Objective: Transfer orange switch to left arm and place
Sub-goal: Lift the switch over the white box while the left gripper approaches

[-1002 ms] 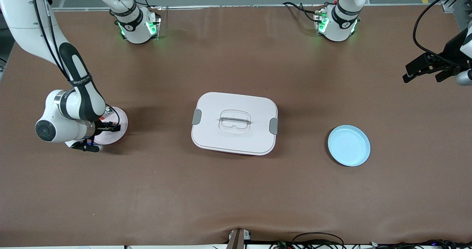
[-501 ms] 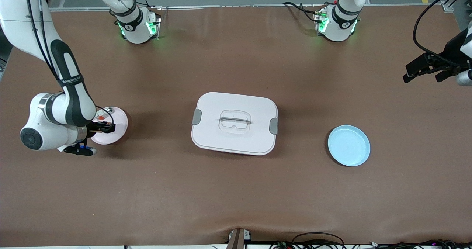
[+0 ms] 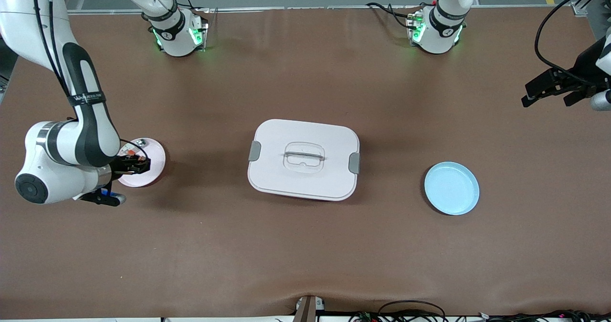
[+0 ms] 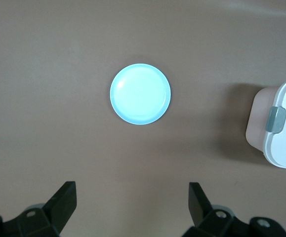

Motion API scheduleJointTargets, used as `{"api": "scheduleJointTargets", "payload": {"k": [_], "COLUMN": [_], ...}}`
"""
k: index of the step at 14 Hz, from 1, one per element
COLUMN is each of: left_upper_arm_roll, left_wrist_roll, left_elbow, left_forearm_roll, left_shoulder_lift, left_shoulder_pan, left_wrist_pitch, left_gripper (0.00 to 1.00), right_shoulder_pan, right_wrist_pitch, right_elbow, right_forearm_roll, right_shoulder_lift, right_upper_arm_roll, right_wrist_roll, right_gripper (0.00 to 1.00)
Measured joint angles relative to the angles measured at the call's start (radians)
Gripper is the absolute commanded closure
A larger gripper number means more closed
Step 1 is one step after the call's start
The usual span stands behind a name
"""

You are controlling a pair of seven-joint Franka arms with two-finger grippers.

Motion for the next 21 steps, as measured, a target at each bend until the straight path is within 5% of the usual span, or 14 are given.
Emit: {"api": "scheduleJointTargets", "payload": {"k": [11, 17, 21], "left_upper_arm_roll": [-0.005, -0.038, -0.106], "left_wrist_roll": [0.0, 0.0, -0.004], "left_elbow": [0.001, 0.009, 0.009], "left_forearm_roll": [-0.011, -0.244, -0.379], "left_shoulder_lift": [0.0, -0.001, 0.0], "left_shoulder_pan": [-0.003, -0.01, -0.013], "left_wrist_pitch": [0.0, 0.0, 0.006], "left_gripper": [0.0, 0.0, 0.0], "right_shoulder_pan": [0.059, 0.119, 0.199], "right_wrist_pitch": [-0.145, -0.174, -0.171], "right_elbow": [0.05, 0.086, 0.134], "right_forearm_roll": [0.293, 0.585, 0.705], "right_shoulder_lift": [-0.003, -0.015, -0.017], "right_upper_arm_roll": [0.012, 0.022, 0.023], "right_wrist_roll": [0.311, 0.569, 0.732], "right_gripper": [1.0, 1.0, 1.0]}}
